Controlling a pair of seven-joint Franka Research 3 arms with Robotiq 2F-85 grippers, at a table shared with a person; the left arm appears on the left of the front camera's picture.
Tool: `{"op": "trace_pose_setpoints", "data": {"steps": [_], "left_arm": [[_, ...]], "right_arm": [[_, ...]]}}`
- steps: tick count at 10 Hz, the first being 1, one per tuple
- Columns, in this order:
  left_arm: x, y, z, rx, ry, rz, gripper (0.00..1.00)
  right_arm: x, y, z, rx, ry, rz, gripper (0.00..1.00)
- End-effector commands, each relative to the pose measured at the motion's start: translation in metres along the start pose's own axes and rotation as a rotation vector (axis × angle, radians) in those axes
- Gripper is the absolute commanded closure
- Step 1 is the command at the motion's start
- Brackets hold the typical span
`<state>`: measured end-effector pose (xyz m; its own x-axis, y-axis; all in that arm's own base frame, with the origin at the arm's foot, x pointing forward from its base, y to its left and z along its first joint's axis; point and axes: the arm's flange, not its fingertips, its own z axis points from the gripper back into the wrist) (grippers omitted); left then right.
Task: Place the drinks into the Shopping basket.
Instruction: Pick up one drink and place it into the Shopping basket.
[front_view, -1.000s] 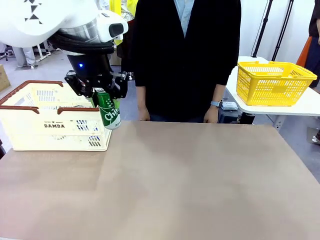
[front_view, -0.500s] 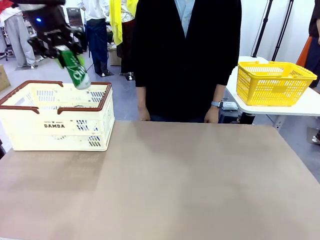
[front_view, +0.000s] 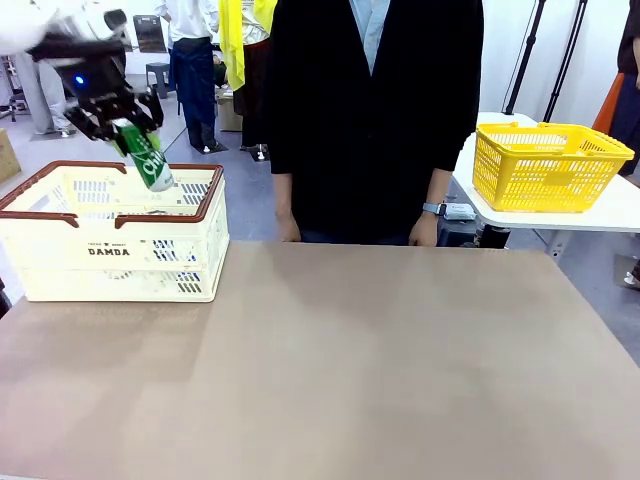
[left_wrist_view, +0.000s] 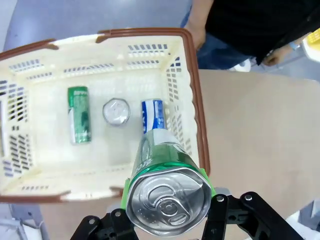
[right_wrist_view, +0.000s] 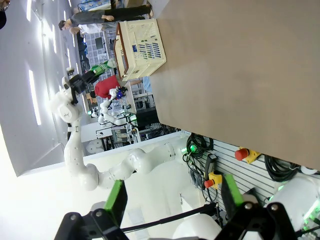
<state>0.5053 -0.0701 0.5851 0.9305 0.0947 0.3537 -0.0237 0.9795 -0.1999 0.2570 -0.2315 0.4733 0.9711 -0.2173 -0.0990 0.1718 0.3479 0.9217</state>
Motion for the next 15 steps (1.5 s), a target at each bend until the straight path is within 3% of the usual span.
{"op": "trace_pose_setpoints", "data": {"steps": [1,5,9,13,15], "left_arm": [[0.037,0.004,-0.024,-0.007,-0.015,0.002,1.0],[0.065,-0.001,-0.079,0.068,-0.03,-0.014,1.0],[0.066,0.012,-0.128,0.15,0.044,-0.038,1.0],[0.07,0.017,-0.154,0.165,0.053,-0.047,1.0],[0.074,0.015,-0.137,0.084,0.027,-0.031,1.0]], "right_arm": [[-0.001,0.004,-0.001,0.009,0.0,-0.012,0.0],[-0.001,0.004,-0.001,0.009,0.0,-0.012,0.0],[-0.001,0.004,-0.001,0.009,0.0,-0.012,0.0],[-0.001,0.004,-0.001,0.009,0.0,-0.012,0.0],[-0.001,0.004,-0.001,0.009,0.0,-0.012,0.0]]}}
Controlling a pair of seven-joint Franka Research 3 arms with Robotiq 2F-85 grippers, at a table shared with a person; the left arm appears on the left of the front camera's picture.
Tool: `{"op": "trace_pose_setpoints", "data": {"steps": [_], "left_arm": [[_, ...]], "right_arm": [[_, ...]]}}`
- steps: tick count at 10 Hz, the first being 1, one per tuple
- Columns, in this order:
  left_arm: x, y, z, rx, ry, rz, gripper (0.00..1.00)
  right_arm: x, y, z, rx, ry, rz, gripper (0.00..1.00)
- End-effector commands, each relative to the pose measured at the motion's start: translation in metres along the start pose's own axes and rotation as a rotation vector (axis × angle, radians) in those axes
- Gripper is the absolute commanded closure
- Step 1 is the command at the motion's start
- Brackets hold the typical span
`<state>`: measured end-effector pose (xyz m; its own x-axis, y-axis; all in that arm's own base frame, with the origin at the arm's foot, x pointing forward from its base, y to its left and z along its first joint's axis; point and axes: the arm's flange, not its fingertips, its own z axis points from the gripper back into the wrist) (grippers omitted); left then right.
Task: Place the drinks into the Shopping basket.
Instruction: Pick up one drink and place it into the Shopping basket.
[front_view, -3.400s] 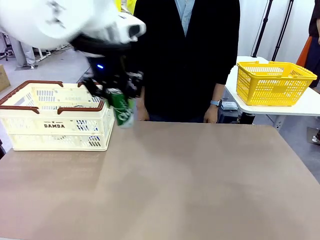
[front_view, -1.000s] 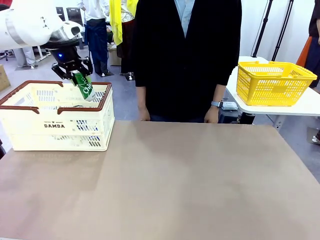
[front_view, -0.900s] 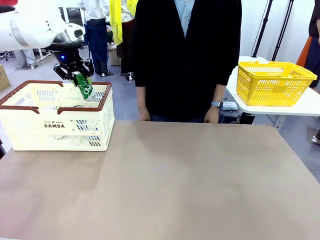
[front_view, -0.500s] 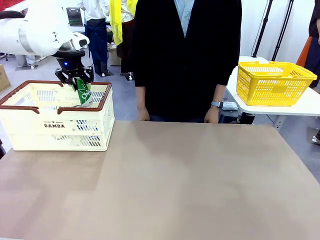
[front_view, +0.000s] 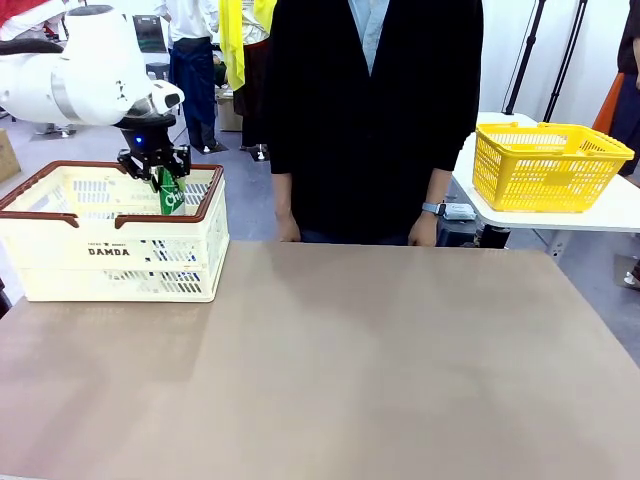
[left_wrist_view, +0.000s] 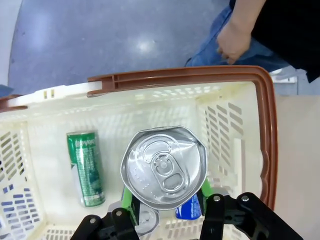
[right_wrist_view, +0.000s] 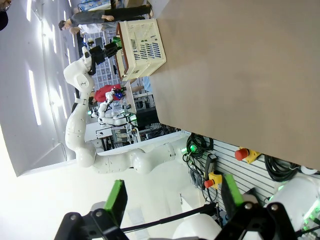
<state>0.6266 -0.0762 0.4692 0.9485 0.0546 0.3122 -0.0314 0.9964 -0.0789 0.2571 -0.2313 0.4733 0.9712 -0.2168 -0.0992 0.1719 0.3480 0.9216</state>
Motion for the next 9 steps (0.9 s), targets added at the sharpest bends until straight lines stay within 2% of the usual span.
{"op": "trace_pose_setpoints", "data": {"steps": [1,6,7,8,9], "left_arm": [[0.005,0.004,0.017,-0.028,-0.023,0.008,1.0],[0.003,0.003,0.005,-0.015,0.005,-0.002,1.0],[0.003,0.003,0.005,-0.018,-0.001,-0.002,0.65],[0.002,0.003,0.005,-0.014,-0.003,-0.006,0.07],[0.001,0.003,0.004,0.004,-0.012,-0.01,0.0]], "right_arm": [[-0.001,0.004,-0.001,0.009,-0.001,-0.012,0.0],[-0.001,0.004,-0.001,0.009,-0.001,-0.012,0.0],[-0.001,0.004,-0.001,0.009,-0.001,-0.012,0.0],[-0.001,0.004,-0.001,0.009,-0.001,-0.012,0.0],[-0.001,0.004,-0.001,0.009,-0.001,-0.012,0.0]]}}
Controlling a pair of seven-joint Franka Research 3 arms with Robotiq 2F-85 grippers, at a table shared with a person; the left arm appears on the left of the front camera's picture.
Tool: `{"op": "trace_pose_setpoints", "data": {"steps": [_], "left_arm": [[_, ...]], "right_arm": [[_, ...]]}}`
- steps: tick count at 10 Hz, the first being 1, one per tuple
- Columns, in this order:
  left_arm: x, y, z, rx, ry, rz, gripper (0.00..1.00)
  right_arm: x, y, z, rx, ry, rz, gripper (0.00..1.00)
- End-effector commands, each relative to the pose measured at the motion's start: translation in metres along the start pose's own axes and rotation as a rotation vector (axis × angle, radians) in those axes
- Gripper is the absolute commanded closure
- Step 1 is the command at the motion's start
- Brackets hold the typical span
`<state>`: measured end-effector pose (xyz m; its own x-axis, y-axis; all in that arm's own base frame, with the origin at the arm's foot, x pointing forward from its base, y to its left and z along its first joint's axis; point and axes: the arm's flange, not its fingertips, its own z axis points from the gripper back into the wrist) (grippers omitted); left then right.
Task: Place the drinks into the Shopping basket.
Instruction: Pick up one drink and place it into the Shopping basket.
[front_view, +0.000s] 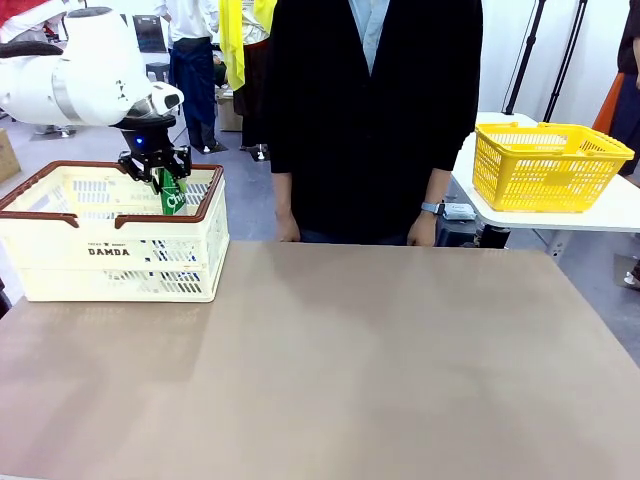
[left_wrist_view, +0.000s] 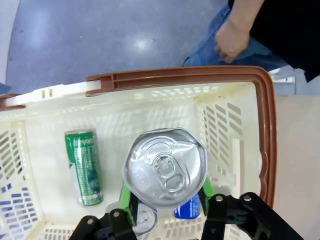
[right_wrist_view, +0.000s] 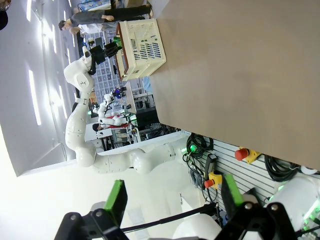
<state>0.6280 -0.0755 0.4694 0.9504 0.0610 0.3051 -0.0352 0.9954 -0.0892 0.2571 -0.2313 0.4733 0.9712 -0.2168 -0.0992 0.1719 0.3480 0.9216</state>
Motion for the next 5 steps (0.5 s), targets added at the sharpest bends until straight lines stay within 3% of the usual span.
{"op": "trace_pose_setpoints", "data": {"steps": [1,5], "left_arm": [[-0.0011,0.0023,0.0042,0.009,-0.024,-0.018,0.0],[-0.0025,0.0026,0.0048,0.003,-0.033,-0.015,0.0]], "right_arm": [[-0.0014,0.0037,-0.0006,0.009,-0.001,-0.012,0.0],[-0.0014,0.0037,-0.0006,0.009,-0.001,-0.012,0.0]]}}
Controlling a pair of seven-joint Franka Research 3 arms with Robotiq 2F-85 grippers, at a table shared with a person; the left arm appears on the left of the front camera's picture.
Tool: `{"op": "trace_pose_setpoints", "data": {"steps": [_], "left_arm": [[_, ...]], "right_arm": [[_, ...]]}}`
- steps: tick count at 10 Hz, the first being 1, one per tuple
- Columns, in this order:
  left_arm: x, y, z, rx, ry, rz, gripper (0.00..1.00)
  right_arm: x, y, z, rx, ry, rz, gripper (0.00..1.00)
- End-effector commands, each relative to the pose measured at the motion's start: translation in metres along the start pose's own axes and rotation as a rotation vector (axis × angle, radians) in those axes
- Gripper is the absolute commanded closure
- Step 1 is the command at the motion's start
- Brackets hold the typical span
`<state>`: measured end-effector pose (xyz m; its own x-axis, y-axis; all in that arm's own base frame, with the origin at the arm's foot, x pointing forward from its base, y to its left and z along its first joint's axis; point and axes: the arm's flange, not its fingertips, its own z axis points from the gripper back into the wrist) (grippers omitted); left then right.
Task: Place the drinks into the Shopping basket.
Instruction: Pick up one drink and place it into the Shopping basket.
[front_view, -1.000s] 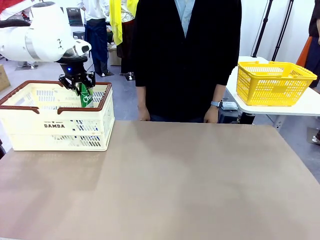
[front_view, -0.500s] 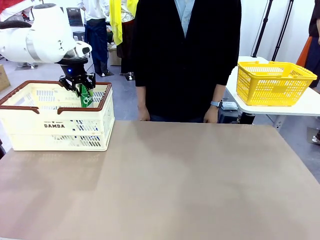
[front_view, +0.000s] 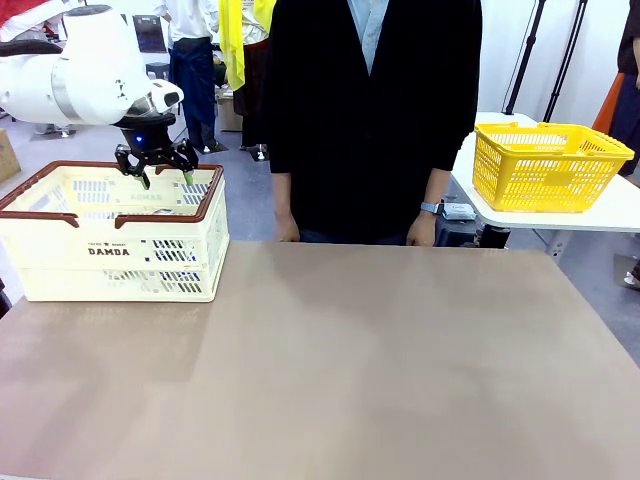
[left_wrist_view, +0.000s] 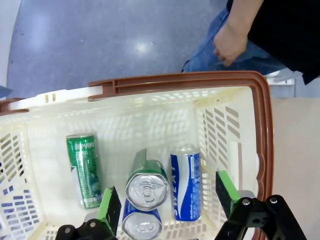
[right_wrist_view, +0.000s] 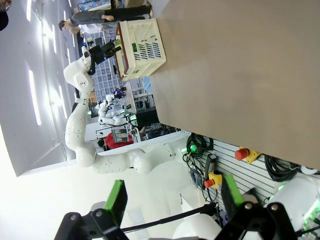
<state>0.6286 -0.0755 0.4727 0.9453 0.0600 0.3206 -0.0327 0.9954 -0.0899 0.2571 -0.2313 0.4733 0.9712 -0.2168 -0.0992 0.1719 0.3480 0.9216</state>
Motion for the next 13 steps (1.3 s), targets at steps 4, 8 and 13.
{"op": "trace_pose_setpoints", "data": {"steps": [4,8,13], "left_arm": [[-0.011,0.004,0.032,-0.107,-0.018,-0.005,0.0],[-0.079,0.046,0.172,-0.62,0.192,-0.028,0.0],[-0.212,0.216,0.172,-1.199,0.168,0.099,0.0]], "right_arm": [[-0.001,0.004,-0.001,0.009,-0.001,-0.012,0.0],[-0.001,0.004,-0.001,0.009,-0.001,-0.012,0.0],[-0.001,0.004,-0.001,0.009,-0.001,-0.012,0.0]]}}
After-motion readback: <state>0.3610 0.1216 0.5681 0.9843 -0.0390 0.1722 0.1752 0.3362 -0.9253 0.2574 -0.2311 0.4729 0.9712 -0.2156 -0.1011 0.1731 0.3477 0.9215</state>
